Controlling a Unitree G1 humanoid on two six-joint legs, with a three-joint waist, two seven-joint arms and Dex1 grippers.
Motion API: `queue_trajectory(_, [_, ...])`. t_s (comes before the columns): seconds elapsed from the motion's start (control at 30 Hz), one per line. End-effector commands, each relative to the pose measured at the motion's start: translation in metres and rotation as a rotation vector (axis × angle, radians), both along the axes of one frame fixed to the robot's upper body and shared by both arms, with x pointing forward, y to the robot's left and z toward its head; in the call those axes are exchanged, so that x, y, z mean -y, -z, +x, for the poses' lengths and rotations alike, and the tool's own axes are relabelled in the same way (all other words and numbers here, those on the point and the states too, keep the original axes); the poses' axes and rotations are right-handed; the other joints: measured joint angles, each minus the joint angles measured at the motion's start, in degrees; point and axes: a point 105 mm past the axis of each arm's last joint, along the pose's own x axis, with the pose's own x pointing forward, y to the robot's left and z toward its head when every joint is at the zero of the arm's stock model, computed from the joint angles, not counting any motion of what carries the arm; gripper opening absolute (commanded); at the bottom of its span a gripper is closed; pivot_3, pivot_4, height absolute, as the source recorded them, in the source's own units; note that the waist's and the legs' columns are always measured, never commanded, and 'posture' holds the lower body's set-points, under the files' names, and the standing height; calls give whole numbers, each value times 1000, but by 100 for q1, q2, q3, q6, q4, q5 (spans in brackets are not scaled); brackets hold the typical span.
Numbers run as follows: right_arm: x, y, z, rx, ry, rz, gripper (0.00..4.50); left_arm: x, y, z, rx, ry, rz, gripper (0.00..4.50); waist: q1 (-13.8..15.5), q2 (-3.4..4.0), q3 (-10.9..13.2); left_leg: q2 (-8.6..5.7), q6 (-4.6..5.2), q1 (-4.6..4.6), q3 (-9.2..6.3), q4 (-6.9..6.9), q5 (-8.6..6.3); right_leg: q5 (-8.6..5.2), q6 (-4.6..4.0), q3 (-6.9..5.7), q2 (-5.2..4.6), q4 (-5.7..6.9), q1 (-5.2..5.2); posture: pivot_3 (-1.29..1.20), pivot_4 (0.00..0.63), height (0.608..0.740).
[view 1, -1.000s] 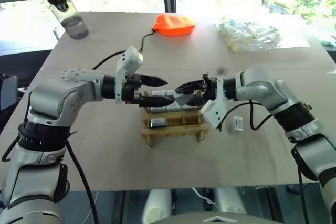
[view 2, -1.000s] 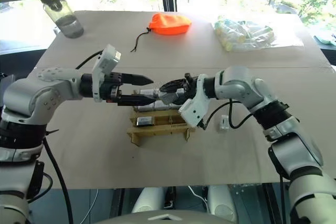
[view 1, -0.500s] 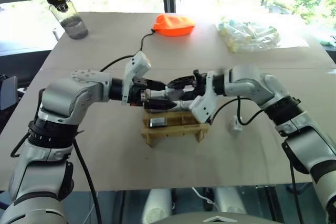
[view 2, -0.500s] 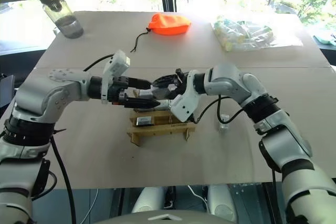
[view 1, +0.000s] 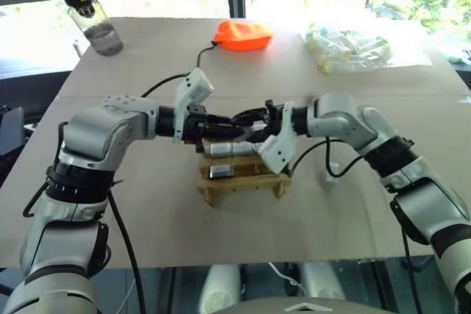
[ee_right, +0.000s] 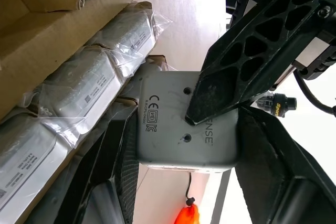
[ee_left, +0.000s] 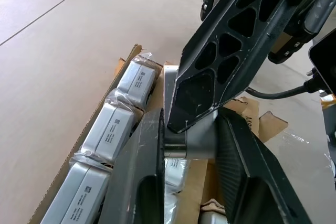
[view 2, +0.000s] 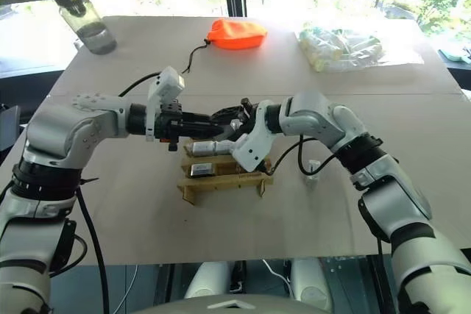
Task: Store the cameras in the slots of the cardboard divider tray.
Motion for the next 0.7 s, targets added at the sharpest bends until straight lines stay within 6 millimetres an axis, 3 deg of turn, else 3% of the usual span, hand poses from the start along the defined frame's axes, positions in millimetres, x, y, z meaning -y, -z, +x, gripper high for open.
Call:
queue_trajectory(0.03, [-2,-12,-2,16,-6,26,1970,7,-10,-2,26,40,-28,723,2,0,0,0,0,0,0,0,0,0,0,0,0,0,0,0,150,726])
queue_trajectory(0.2, [2,-9,-4,-87,35,57,4319,8,-11,-1,36,41,-29,723,1,0,0,0,0,-1,-1,0,0,0,0,-1,0,-1,0,0,150,726])
queue_trajectory(0.23, [3,-10,-5,-111,46,76,4474,9,-11,-1,37,42,-29,723,0,0,0,0,0,-1,-2,-1,0,0,0,-1,0,-1,0,0,150,726])
queue_trajectory(0.33, [15,-13,-2,-113,91,92,4500,9,-11,-3,50,59,-23,723,6,0,0,0,0,-1,-1,0,0,0,0,-1,0,-1,0,0,150,726])
queue_trajectory(0.43, [46,-16,0,-211,199,158,4500,13,-17,-6,67,91,-33,723,53,-1,0,-1,0,-3,-5,2,0,0,0,-4,-2,-2,1,0,150,726])
queue_trajectory(0.7, [98,-40,-36,-816,310,463,4500,11,-31,-19,147,199,11,723,16,-1,1,2,1,-1,-8,0,0,0,0,-6,-1,-2,4,0,150,726])
